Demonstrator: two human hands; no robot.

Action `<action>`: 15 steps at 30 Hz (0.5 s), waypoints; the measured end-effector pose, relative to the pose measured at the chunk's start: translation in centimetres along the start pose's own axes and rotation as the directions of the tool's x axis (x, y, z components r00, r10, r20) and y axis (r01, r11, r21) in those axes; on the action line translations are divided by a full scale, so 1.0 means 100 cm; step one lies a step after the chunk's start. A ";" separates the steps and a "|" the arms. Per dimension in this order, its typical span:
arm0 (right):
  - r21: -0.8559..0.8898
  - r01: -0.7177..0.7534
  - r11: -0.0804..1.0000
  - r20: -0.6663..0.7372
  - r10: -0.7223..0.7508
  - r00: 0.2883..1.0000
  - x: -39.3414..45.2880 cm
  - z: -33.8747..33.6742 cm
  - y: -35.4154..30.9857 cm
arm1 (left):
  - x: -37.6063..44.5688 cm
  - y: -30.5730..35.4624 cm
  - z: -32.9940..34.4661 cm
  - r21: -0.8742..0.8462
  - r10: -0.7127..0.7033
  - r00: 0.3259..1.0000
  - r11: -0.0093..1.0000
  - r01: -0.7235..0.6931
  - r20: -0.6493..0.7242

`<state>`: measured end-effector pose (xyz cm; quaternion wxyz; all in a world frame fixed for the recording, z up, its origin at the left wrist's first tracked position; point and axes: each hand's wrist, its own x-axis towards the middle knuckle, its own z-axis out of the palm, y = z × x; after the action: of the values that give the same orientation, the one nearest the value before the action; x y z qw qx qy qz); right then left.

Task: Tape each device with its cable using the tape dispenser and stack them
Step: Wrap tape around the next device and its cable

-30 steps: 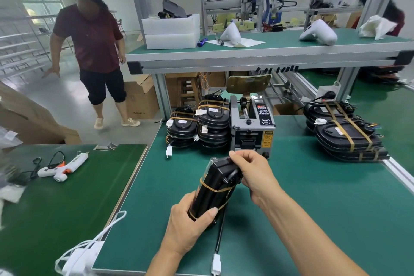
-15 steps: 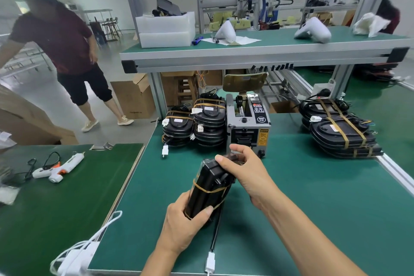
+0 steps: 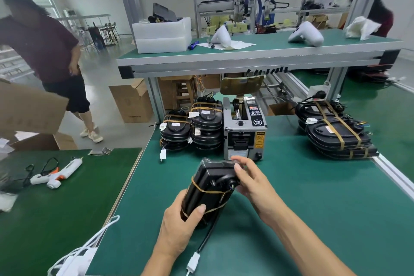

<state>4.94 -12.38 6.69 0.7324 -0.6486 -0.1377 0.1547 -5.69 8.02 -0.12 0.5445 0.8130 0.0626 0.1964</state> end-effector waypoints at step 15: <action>0.027 -0.006 1.000 -0.127 0.009 0.992 0.013 0.034 0.017 | -0.003 0.003 0.000 -0.069 -0.136 0.986 0.987 0.143 0.091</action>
<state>4.69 -8.59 5.41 0.7476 -0.6479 -0.0861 0.1177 -6.03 7.85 0.08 0.5896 0.7931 0.0884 0.1246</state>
